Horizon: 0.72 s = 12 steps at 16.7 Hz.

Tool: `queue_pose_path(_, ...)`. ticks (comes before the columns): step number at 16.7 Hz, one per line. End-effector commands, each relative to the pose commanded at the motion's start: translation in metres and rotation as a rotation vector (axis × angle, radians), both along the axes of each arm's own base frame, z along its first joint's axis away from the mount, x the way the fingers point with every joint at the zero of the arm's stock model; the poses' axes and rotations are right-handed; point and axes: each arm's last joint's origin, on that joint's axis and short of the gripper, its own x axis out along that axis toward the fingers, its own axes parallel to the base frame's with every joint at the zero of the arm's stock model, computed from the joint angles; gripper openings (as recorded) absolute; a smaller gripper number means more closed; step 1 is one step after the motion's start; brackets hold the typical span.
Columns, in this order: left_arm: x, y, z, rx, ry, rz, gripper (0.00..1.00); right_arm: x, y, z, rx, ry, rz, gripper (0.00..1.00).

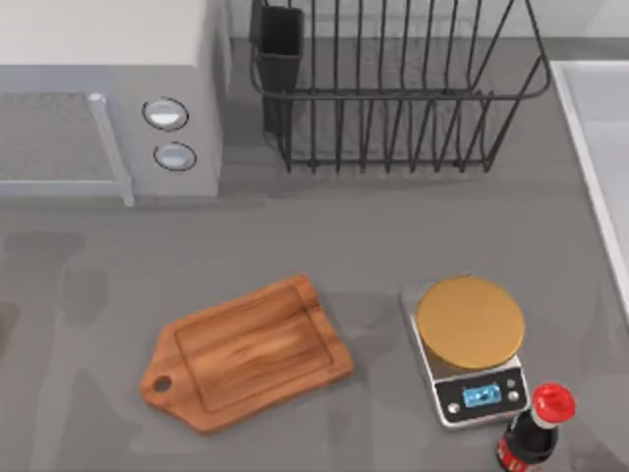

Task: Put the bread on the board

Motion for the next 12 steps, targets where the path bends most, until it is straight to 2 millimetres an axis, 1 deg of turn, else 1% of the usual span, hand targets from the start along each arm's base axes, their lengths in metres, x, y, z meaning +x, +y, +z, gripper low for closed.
queue_pose_path(1, 0.016, 0.005, 0.002, 0.002, 0.089, 0.003, 1.0, 0.0, 0.0, 0.0, 0.0, 0.0, 0.0, 1.0)
queue_pose_path(3, 0.05, 0.017, -0.002, 0.0, 0.263, 0.005, 1.0, 0.0, 0.0, 0.0, 0.0, 0.0, 0.0, 1.0)
queue_pose_path(6, 0.093, 0.037, -0.018, -0.014, 0.493, -0.003, 1.0, 0.0, 0.0, 0.0, 0.0, 0.0, 0.0, 1.0)
queue_pose_path(9, 0.121, 0.054, -0.038, -0.036, 0.675, -0.02, 1.0, 0.0, 0.0, 0.0, 0.0, 0.0, 0.0, 1.0)
queue_pose_path(12, 0.136, 0.065, -0.052, -0.055, 0.789, -0.039, 1.0, 0.0, 0.0, 0.0, 0.0, 0.0, 0.0, 1.0)
